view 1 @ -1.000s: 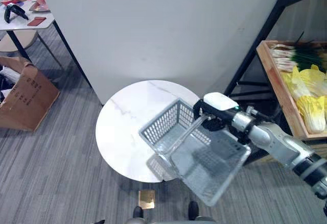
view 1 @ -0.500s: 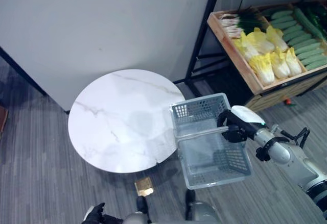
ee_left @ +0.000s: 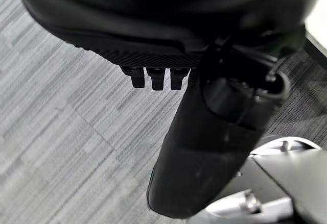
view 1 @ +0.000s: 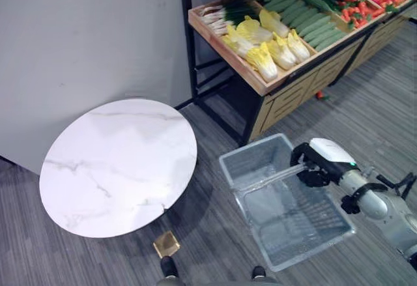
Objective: Get the vegetables into the basket
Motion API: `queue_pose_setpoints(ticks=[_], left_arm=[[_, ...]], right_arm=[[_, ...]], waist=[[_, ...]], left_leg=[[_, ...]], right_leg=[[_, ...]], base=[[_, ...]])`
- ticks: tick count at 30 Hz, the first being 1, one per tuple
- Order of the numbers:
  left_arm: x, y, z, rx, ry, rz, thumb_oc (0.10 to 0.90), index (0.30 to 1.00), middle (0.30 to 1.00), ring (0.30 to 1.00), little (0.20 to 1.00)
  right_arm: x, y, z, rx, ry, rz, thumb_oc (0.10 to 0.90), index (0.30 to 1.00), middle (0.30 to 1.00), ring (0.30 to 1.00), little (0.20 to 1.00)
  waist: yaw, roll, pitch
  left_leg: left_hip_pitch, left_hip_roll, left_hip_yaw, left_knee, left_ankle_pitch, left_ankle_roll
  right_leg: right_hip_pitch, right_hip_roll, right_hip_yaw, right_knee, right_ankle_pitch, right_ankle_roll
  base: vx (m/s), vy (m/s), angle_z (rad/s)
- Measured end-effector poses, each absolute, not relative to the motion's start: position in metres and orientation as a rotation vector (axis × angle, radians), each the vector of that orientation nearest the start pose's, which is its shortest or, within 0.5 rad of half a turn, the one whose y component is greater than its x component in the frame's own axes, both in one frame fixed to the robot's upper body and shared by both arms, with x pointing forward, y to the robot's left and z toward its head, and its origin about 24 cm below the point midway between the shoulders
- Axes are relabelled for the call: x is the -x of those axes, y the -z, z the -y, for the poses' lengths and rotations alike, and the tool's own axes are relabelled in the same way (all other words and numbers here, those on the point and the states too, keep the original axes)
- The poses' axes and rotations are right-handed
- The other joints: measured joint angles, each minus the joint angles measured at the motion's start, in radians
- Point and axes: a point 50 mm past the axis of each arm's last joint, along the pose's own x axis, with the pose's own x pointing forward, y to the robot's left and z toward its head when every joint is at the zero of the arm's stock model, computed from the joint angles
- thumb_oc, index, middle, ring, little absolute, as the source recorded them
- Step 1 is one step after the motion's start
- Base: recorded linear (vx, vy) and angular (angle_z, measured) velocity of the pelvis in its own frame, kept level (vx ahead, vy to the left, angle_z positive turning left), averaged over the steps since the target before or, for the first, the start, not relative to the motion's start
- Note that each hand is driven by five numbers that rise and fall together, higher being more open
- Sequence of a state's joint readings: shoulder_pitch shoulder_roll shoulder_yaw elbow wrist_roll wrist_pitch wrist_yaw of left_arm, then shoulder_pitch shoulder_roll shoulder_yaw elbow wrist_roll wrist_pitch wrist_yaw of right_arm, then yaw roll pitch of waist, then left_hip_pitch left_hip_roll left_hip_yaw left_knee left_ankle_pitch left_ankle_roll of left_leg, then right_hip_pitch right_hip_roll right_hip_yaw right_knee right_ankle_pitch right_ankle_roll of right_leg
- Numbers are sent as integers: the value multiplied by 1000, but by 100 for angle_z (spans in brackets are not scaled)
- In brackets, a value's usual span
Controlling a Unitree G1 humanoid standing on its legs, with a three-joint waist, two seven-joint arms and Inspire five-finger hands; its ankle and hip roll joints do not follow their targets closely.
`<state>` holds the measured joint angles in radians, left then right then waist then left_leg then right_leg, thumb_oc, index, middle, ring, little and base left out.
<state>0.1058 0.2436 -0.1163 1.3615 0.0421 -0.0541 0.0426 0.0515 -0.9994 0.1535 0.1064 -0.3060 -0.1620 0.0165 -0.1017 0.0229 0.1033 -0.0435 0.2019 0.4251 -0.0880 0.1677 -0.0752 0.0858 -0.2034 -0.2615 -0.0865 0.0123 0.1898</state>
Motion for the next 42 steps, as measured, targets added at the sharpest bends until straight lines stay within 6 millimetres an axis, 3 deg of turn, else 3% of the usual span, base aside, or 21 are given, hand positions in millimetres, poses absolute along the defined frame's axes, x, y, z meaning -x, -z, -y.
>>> queue_pose_setpoints(ticks=[3,6,7,8,9,10,11,12,13,14,16,22,29,31,32,34,36,37,39,42], left_arm=[[-30,169,-243,-361,-51,-1377,900,1000,1000,1000,1000],[-34,168,-244,-371,-64,-1366,900,1000,1000,1000,1000],[-35,168,-243,-374,-68,-1362,900,1000,1000,1000,1000],[-35,168,-243,-375,-76,-1359,900,1000,1000,1000,1000],[-41,168,-240,-375,-80,-1329,900,1000,1000,1000,1000],[-46,168,-236,-374,-66,-1303,900,1000,1000,1000,1000],[-50,168,-231,-372,-49,-1286,900,1000,1000,1000,1000],[-59,169,-223,-330,-63,-1261,900,1000,1000,1000,1000],[-66,167,-229,-336,-87,-1242,900,1000,1000,1000,1000],[-72,165,-234,-355,-98,-1220,900,1000,1000,1000,1000],[-86,158,-250,-410,-107,-1185,900,1000,1000,1000,1000],[-97,156,-246,-413,-92,-1146,900,1000,1000,1000,1000],[-99,155,-249,-413,-104,-1148,900,1000,1000,1000,1000],[-100,155,-251,-418,-108,-1153,900,1000,1000,1000,1000],[-98,155,-253,-422,-111,-1165,900,1000,1000,1000,1000],[-95,155,-257,-431,-118,-1172,900,1000,1000,1000,1000],[-92,154,-261,-445,-125,-1180,900,1000,1000,1000,1000],[-100,151,-262,-461,-133,-1155,900,1000,1000,1000,1000],[-104,150,-264,-470,-138,-1141,900,1000,1000,1000,1000],[-116,145,-263,-486,-120,-1080,900,1000,1000,1000,1000]], right_arm=[[-231,-83,308,1301,-209,-117,400,300,300,300,300],[-228,-80,308,1296,-218,-125,400,300,300,300,300],[-228,-80,308,1294,-216,-123,400,300,300,300,300],[-229,-81,308,1291,-213,-118,400,300,300,300,300],[-232,-84,307,1285,-200,-102,400,300,300,300,300],[-237,-88,307,1274,-172,-75,400,300,300,300,300],[-244,-94,306,1268,-149,-47,400,300,300,300,300],[-248,-98,306,1262,-128,-30,400,300,300,300,300],[-246,-85,302,1197,-120,-51,400,300,300,300,300],[-243,-81,300,1184,-134,-57,400,300,300,300,300],[-242,-73,295,1138,-139,-61,400,300,300,300,300],[-240,-64,301,1113,-114,-102,400,300,300,300,300],[-234,-48,313,1083,-40,-187,400,300,300,300,300],[-232,-40,313,1062,-21,-210,400,300,300,300,300],[-232,-34,312,1049,-14,-228,400,300,300,300,300],[-231,-31,313,1041,4,-237,400,300,300,300,300],[-230,-29,313,1038,14,-242,400,300,300,300,300],[-228,-26,316,1034,35,-257,400,300,300,300,300],[-226,-22,317,1031,44,-275,400,300,300,300,300],[-212,-11,322,1033,44,-330,400,300,300,300,300]], waist=[[-12,29,11],[8,36,18],[8,35,21],[21,31,26],[49,10,46],[55,0,50],[76,-12,57],[85,38,75],[88,-2,94],[86,-12,101],[86,-58,135],[88,-56,137],[81,-71,132],[83,-76,134],[90,-77,134],[84,-86,135],[79,-91,133],[57,-92,132],[59,-93,133],[57,-107,126]], left_leg=[[2,22,1,14,2,2],[4,52,-28,52,7,10],[7,56,-68,68,14,15],[7,60,-149,102,14,15],[-16,26,-344,167,-36,-40],[-29,-82,-513,147,-142,-77],[-18,-181,-659,58,-153,-44],[-37,-225,-681,9,-76,50],[-25,-234,-677,24,-88,30],[-25,-243,-673,37,-121,33],[-31,-253,-645,79,-134,40],[23,-247,-525,93,-180,69],[30,-245,-433,123,-224,98],[25,-241,-419,151,-245,109],[43,-217,-365,143,-250,110],[73,-211,-303,111,-242,119],[92,-212,-275,75,-226,129],[107,-211,-272,54,-221,137],[117,-212,-260,37,-209,134],[147,-231,-269,11,-191,97]], right_leg=[[-2,19,9,0,-5,-9],[-5,37,45,-6,-9,-25],[-9,40,62,-5,-9,-36],[-11,41,88,-5,-2,-51],[-17,19,160,0,14,-72],[-49,-9,210,2,15,-76],[-92,-37,263,1,22,-69],[-115,27,301,1,44,-43],[-108,20,318,0,38,-36],[-113,21,323,2,28,-29],[-133,18,369,26,29,-32],[-141,26,481,46,37,-38],[-229,62,517,145,57,-45],[-260,78,503,194,66,-51],[-284,96,432,208,114,-54],[-274,91,308,139,194,-60],[-268,84,233,97,198,-55],[-274,72,186,93,172,-53],[-277,50,162,66,173,-49],[-230,19,155,7,206,-47]], base=[[-8,-305,-12],[-3,-100,-35],[-6,-56,-50],[64,-156,-98],[78,-125,-113],[109,-126,-143],[93,1,-149],[91,29,-141],[78,51,-93],[50,85,-52],[35,120,-50],[12,241,-58],[-17,163,-55],[38,31,-63],[57,-12,-95],[39,-21,-102],[97,-47,-59],[171,-82,-41],[166,-70,-24],[128,-69,13]])
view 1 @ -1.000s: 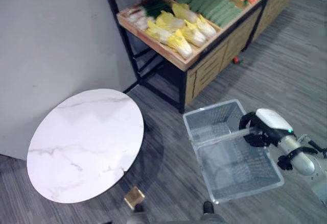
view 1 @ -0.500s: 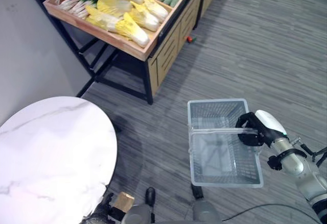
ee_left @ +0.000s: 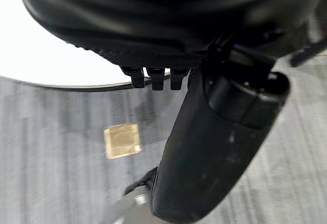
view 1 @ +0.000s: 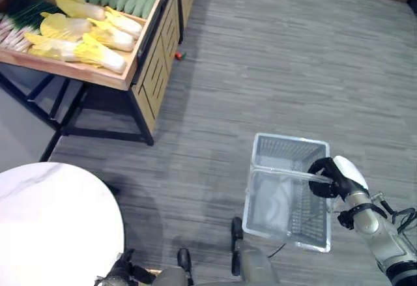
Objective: Get the vegetables into the basket
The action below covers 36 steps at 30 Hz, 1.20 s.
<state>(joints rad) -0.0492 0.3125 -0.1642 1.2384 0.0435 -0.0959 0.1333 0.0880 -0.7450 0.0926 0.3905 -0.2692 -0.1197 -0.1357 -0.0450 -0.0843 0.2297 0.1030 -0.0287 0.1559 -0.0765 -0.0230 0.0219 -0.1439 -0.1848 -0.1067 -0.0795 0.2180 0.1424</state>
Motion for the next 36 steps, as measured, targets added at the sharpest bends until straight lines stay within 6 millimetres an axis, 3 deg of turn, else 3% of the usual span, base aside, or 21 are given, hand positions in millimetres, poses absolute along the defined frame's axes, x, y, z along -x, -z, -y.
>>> queue_pose_setpoints(ticks=[1,4,8,11,13,17,18,19,20,21,23,24,27,29,30,32,33,36], left_arm=[[-128,143,-253,-483,-98,-1032,900,1000,1000,1000,1000],[-141,139,-242,-487,-63,-964,900,1000,1000,1000,1000],[-163,130,-232,-462,-53,-867,900,1000,1000,1000,1000],[-168,129,-228,-438,-57,-850,900,1000,1000,1000,1000],[-165,132,-228,-436,-61,-881,900,1000,1000,1000,1000],[-135,146,-237,-436,-93,-1023,900,1000,1000,1000,1000],[-119,151,-241,-428,-115,-1083,900,1000,1000,1000,1000],[-112,153,-243,-406,-139,-1107,900,1000,1000,1000,1000],[-101,156,-245,-396,-153,-1145,900,1000,1000,1000,1000],[-75,162,-245,-388,-141,-1243,900,1000,1000,1000,1000],[-53,166,-247,-389,-137,-1307,900,1000,1000,1000,1000],[-46,167,-245,-390,-125,-1326,900,1000,1000,1000,1000],[-33,170,-239,-361,-105,-1363,900,1000,1000,1000,1000],[-29,171,-235,-355,-74,-1374,900,1000,1000,1000,1000],[-31,171,-232,-349,-61,-1354,900,1000,1000,1000,1000],[-41,169,-233,-357,-61,-1316,900,1000,1000,1000,1000],[-51,168,-233,-364,-54,-1276,900,1000,1000,1000,1000],[-80,161,-240,-407,-45,-1184,900,1000,1000,1000,1000]], right_arm=[[-207,-5,327,1035,56,-371,400,300,300,300,300],[-204,-2,332,1037,69,-409,400,300,300,300,300],[-200,-1,336,1022,95,-418,400,300,300,300,300],[-199,-4,340,1013,120,-418,400,300,300,300,300],[-199,-5,341,1012,126,-414,400,300,300,300,300],[-201,-8,341,1015,130,-400,400,300,300,300,300],[-200,-10,343,1016,143,-396,400,300,300,300,300],[-200,-12,345,1018,152,-397,400,300,300,300,300],[-205,-19,352,1029,178,-389,400,300,300,300,300],[-209,-23,352,1022,190,-374,400,300,300,300,300],[-211,-20,350,1015,187,-370,400,300,300,300,300],[-212,-19,347,1004,187,-366,400,300,300,300,300],[-218,-19,342,994,177,-351,400,300,300,300,300],[-217,-19,339,991,162,-346,400,300,300,300,300],[-216,-20,338,990,165,-335,400,300,300,300,300],[-215,-17,336,978,161,-343,400,300,300,300,300],[-214,-15,335,974,157,-348,400,300,300,300,300],[-215,-12,332,961,153,-351,400,300,300,300,300]], waist=[[-1,31,-6],[7,72,-8],[-5,99,-16],[-9,112,-19],[-11,114,-19],[5,115,-18],[11,112,-13],[22,106,-7],[46,87,16],[66,79,26],[82,84,25],[103,83,30],[132,109,36],[148,110,35],[124,127,25],[119,109,22],[120,104,18],[124,100,13]], left_leg=[[7,29,-11,-10,1,-20],[16,79,-23,-8,1,-41],[11,140,-79,15,-13,-66],[5,160,-94,24,-12,-79],[-34,167,-124,97,-19,-100],[-112,158,-193,278,-17,-118],[-162,149,-232,364,-7,-149],[-203,139,-258,426,-4,-156],[-309,58,-305,505,-68,-162],[-360,15,-279,222,-23,-130],[-396,13,-288,170,36,-134],[-387,22,-297,80,72,-144],[-375,48,-308,29,118,-134],[-343,45,-279,80,126,-103],[-307,49,-276,75,148,-62],[-282,25,-235,58,160,-35],[-267,11,-203,54,165,-4],[-244,-24,-172,45,146,20]], right_leg=[[8,27,-12,-8,10,-8],[21,71,-20,-7,-1,-38],[40,126,-50,-7,-41,-67],[42,145,-59,-7,-52,-76],[45,147,-66,-8,-62,-86],[61,150,-63,-7,-83,-117],[61,149,-63,-7,-91,-130],[60,148,-61,-7,-94,-150],[56,119,-44,-7,-102,-180],[58,114,-39,-13,-108,-178],[65,136,-21,-12,-127,-176],[65,153,2,-11,-139,-180],[90,191,45,-12,-139,-180],[122,193,79,-10,-158,-176],[143,190,89,-4,-182,-148],[141,157,105,19,-203,-135],[134,130,116,52,-218,-105],[104,86,138,139,-259,-64]], base=[[204,-147,18],[215,-203,0],[195,-207,6],[144,-195,8],[141,-208,8],[70,-105,0],[114,-82,7],[272,-78,7],[496,33,-2],[407,81,-13],[290,96,-30],[278,117,-51],[228,164,-61],[228,247,-58],[309,399,-39],[174,266,-31],[101,160,-46],[109,203,-28]])
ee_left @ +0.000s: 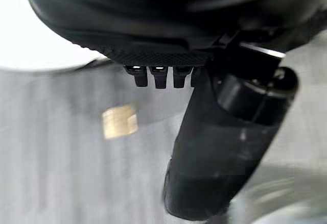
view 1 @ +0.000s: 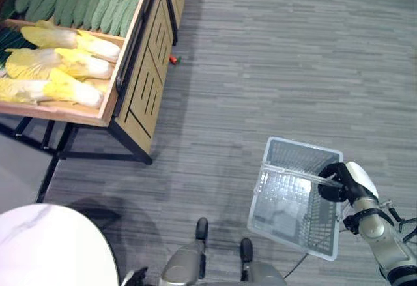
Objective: Get the vegetables into the basket
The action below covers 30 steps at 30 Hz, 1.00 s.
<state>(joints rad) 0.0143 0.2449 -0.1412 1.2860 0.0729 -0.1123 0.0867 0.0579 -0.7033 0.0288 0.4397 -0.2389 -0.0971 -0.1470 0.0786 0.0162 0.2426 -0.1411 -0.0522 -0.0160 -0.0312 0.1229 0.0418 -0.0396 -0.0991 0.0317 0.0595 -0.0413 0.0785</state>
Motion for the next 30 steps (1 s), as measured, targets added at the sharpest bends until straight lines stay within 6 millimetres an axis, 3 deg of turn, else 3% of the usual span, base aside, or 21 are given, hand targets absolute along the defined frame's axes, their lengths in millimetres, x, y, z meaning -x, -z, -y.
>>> queue_pose_setpoints(ticks=[2,4,6,7,11,12,15,18,19,21,23,24,25,27,28,29,30], left_arm=[[-97,154,-250,-449,-52,-1138,900,1000,1000,1000,1000],[-104,151,-256,-464,-62,-1118,900,1000,1000,1000,1000],[-115,142,-275,-509,-98,-1088,900,1000,1000,1000,1000],[-116,140,-278,-514,-112,-1086,900,1000,1000,1000,1000],[-121,137,-280,-528,-136,-1061,900,1000,1000,1000,1000],[-122,138,-276,-525,-126,-1061,900,1000,1000,1000,1000],[-118,142,-271,-511,-123,-1088,900,1000,1000,1000,1000],[-107,146,-270,-500,-123,-1116,900,1000,1000,1000,1000],[-100,148,-270,-496,-127,-1132,900,1000,1000,1000,1000],[-89,153,-263,-468,-126,-1164,900,1000,1000,1000,1000],[-82,159,-249,-415,-124,-1190,900,1000,1000,1000,1000],[-76,163,-241,-388,-121,-1218,900,1000,1000,1000,1000],[-74,164,-239,-385,-116,-1223,900,1000,1000,1000,1000],[-79,162,-240,-388,-118,-1204,900,1000,1000,1000,1000],[-83,161,-240,-387,-117,-1191,900,1000,1000,1000,1000],[-91,160,-238,-386,-114,-1162,900,1000,1000,1000,1000],[-95,158,-239,-388,-116,-1145,900,1000,1000,1000,1000]], right_arm=[[-219,-7,326,950,137,-358,400,300,300,300,300],[-219,-4,324,944,131,-362,400,300,300,300,300],[-222,1,315,928,108,-364,400,300,300,300,300],[-221,3,314,921,108,-369,400,300,300,300,300],[-222,2,310,915,101,-354,400,300,300,300,300],[-221,4,310,913,100,-362,400,300,300,300,300],[-217,8,309,907,98,-372,400,300,300,300,300],[-215,9,309,906,108,-375,400,300,300,300,300],[-210,13,310,904,104,-395,400,300,300,300,300],[-210,15,312,907,110,-412,400,300,300,300,300],[-211,17,317,911,111,-446,400,300,300,300,300],[-213,13,319,917,117,-432,400,300,300,300,300],[-211,12,320,925,114,-431,400,300,300,300,300],[-215,1,323,954,115,-397,400,300,300,300,300],[-217,-3,326,966,121,-384,400,300,300,300,300],[-217,-10,332,990,135,-372,400,300,300,300,300],[-216,-10,334,993,141,-379,400,300,300,300,300]], waist=[[-3,-3,2],[-7,-5,2],[-18,-18,10],[-18,-24,10],[-41,-35,10],[-47,-35,10],[-72,-38,13],[-79,-41,11],[-86,-42,2],[-77,-5,-14],[-68,26,-28],[-71,28,-30],[-71,30,-38],[-69,25,-39],[-66,24,-39],[-71,13,-33],[-66,16,-34]], left_leg=[[29,-4,6,-9,-14,20],[46,-3,4,-11,-21,24],[124,2,0,-32,-50,57],[144,-3,0,-34,-72,77],[153,-9,-13,-30,-89,78],[168,-10,-26,-26,-100,61],[195,-10,-63,5,-143,44],[272,1,-108,14,-216,7],[317,23,-143,-1,-249,-16],[343,86,-158,13,-276,-61],[314,136,-173,105,-257,-96],[289,162,-186,191,-211,-150],[273,172,-195,235,-192,-163],[238,178,-210,312,-146,-198],[216,173,-219,335,-151,-208],[180,168,-213,397,-109,-219],[167,167,-197,419,-114,-219]], right_leg=[[-44,-2,-9,126,-20,55],[-66,3,-9,197,-21,59],[-184,-5,-37,522,-27,69],[-212,-20,-59,587,-36,62],[-282,-36,-95,430,-60,54],[-278,-37,-99,251,-28,54],[-277,-57,-71,-63,116,51],[-269,-71,-39,-108,193,58],[-240,-72,-70,-48,188,58],[-224,-25,-121,-12,256,8],[-190,24,-162,-4,225,-36],[-152,51,-195,-4,177,-67],[-133,66,-208,-6,155,-80],[-116,80,-220,-6,131,-111],[-114,82,-220,-5,126,-118],[-101,81,-235,-7,109,-142],[-82,82,-239,-12,103,-150]], base=[[65,127,-13],[129,144,-5],[228,97,-7],[188,34,-5],[226,-87,7],[383,-201,25],[317,-170,39],[348,-243,55],[407,-362,75],[334,-332,43],[258,-304,29],[326,-384,34],[170,-202,29],[114,-163,14],[175,-250,26],[120,-152,24],[123,-152,39]])
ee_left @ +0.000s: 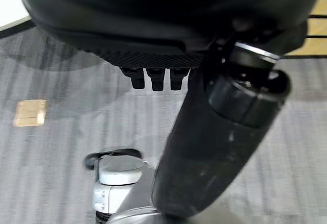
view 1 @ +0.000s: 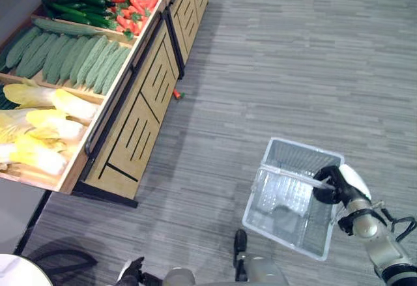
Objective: Get the vegetables into the basket
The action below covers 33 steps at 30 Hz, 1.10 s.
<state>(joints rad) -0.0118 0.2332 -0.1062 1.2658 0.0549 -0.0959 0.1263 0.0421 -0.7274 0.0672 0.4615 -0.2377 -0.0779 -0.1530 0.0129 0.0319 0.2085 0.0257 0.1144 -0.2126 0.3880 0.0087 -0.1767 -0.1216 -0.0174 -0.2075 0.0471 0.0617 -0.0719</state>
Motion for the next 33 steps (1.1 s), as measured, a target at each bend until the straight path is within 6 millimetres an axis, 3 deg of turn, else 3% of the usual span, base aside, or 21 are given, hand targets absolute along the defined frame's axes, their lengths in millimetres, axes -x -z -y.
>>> queue_pose_setpoints(ticks=[1,3,4,6,8,12,15,16,18,23,29,32,33], left_arm=[[-97,157,-240,-392,-116,-1136,900,1000,1000,1000,1000],[-102,155,-242,-403,-117,-1116,900,1000,1000,1000,1000],[-110,152,-244,-421,-109,-1088,900,1000,1000,1000,1000],[-111,152,-243,-438,-91,-1089,900,1000,1000,1000,1000],[-105,154,-242,-441,-80,-1114,900,1000,1000,1000,1000],[-89,158,-243,-443,-76,-1167,900,1000,1000,1000,1000],[-76,161,-244,-440,-78,-1209,900,1000,1000,1000,1000],[-77,160,-247,-446,-89,-1211,900,1000,1000,1000,1000],[-89,156,-250,-455,-91,-1165,900,1000,1000,1000,1000],[-120,144,-261,-494,-106,-1068,900,1000,1000,1000,1000],[-125,138,-273,-522,-124,-1051,900,1000,1000,1000,1000],[-116,142,-272,-516,-122,-1091,900,1000,1000,1000,1000],[-113,143,-273,-518,-121,-1106,900,1000,1000,1000,1000]], right_arm=[[-214,-10,336,998,143,-386,400,300,300,300,300],[-211,-10,339,1006,146,-396,400,300,300,300,300],[-204,-9,344,1005,178,-408,400,300,300,300,300],[-203,-6,343,996,185,-418,400,300,300,300,300],[-203,-1,339,976,187,-420,400,300,300,300,300],[-203,4,331,955,172,-420,400,300,300,300,300],[-201,7,330,947,173,-431,400,300,300,300,300],[-200,10,327,935,172,-435,400,300,300,300,300],[-200,12,325,922,173,-435,400,300,300,300,300],[-207,17,310,889,141,-418,400,300,300,300,300],[-227,10,295,871,115,-351,400,300,300,300,300],[-228,10,294,873,108,-353,400,300,300,300,300],[-227,12,295,877,103,-359,400,300,300,300,300]], waist=[[-7,-15,9],[-11,-20,11],[-14,-25,10],[-7,-25,10],[0,-25,11],[39,-22,11],[20,-16,7],[11,-21,11],[16,-44,19],[31,-56,26],[57,-80,39],[55,-66,42],[49,-68,49]], left_leg=[[-11,6,34,-1,-2,-1],[-40,13,94,-19,-19,2],[-117,0,182,-187,-37,19],[-156,-25,212,-338,-11,42],[-210,-37,239,-376,38,57],[-255,-33,251,-397,132,95],[-185,-39,252,-442,143,118],[-149,-57,265,-476,176,148],[-144,-95,283,-476,157,176],[-137,-137,291,-475,137,206],[-127,-150,309,-476,118,220],[-103,-119,306,-476,107,231],[-91,-114,297,-461,87,235]], right_leg=[[23,-2,-12,-16,-6,-5],[57,-2,-32,-48,-6,-5],[89,-2,-66,-122,-6,25],[89,2,-78,-133,0,34],[99,13,-68,-135,-13,34],[117,41,-28,-135,-11,29],[152,37,-4,-133,-33,65],[162,18,-1,-121,-46,91],[154,-23,14,-105,-58,109],[137,-72,54,-65,-68,137],[142,-82,69,-67,-67,160],[69,-66,80,124,-90,187],[15,-66,104,269,-102,192]], base=[[64,-67,42],[126,-89,55],[141,-64,54],[152,-5,27],[206,44,-8],[170,98,-45],[174,166,-15],[131,195,-8],[83,151,-6],[40,89,1],[38,123,-10],[44,87,-6],[99,59,7]])
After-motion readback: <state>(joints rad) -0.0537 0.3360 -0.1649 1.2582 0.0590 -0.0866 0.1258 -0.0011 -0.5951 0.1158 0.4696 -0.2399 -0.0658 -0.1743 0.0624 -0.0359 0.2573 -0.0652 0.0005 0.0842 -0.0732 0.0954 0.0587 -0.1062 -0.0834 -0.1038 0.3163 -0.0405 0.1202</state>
